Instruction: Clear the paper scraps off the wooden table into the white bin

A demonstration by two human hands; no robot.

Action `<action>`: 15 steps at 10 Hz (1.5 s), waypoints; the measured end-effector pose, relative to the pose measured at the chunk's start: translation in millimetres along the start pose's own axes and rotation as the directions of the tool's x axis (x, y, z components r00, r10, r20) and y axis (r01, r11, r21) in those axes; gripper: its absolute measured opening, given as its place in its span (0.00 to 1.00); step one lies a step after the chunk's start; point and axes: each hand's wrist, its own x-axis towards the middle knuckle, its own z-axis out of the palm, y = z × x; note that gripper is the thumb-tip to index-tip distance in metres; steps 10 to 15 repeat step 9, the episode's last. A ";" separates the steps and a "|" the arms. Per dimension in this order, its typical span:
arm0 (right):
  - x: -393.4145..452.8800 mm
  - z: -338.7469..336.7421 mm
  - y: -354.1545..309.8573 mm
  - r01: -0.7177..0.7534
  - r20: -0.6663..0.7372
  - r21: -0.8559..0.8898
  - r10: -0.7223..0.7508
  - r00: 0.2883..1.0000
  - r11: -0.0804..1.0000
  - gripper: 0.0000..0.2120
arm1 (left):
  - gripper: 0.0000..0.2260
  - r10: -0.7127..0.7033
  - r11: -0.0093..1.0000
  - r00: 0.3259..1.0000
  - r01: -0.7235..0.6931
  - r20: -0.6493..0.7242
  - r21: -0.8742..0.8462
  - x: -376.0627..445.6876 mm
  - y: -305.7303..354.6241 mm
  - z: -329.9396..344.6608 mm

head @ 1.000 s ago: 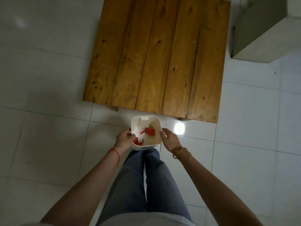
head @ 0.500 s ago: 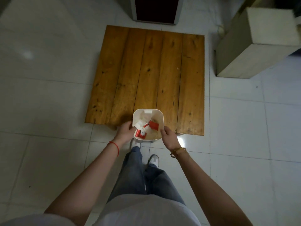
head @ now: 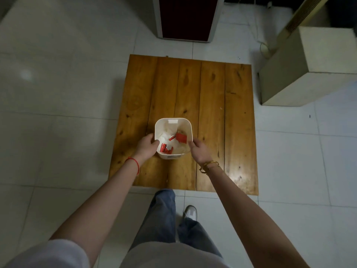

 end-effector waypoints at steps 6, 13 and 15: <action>91.5 25.1 -38.9 -0.107 -0.047 0.066 0.110 0.993 0.992 0.18 | 0.18 -0.030 0.994 0.988 0.014 0.148 0.104 112.2 8.9 -36.0; 61.9 4.0 -38.1 0.014 -0.081 -0.416 -0.052 0.995 0.909 0.28 | 0.27 0.074 0.976 0.997 -0.071 -0.010 0.205 69.1 12.0 -59.8; 61.9 4.0 -38.1 0.014 -0.081 -0.416 -0.052 0.995 0.909 0.28 | 0.27 0.074 0.976 0.997 -0.071 -0.010 0.205 69.1 12.0 -59.8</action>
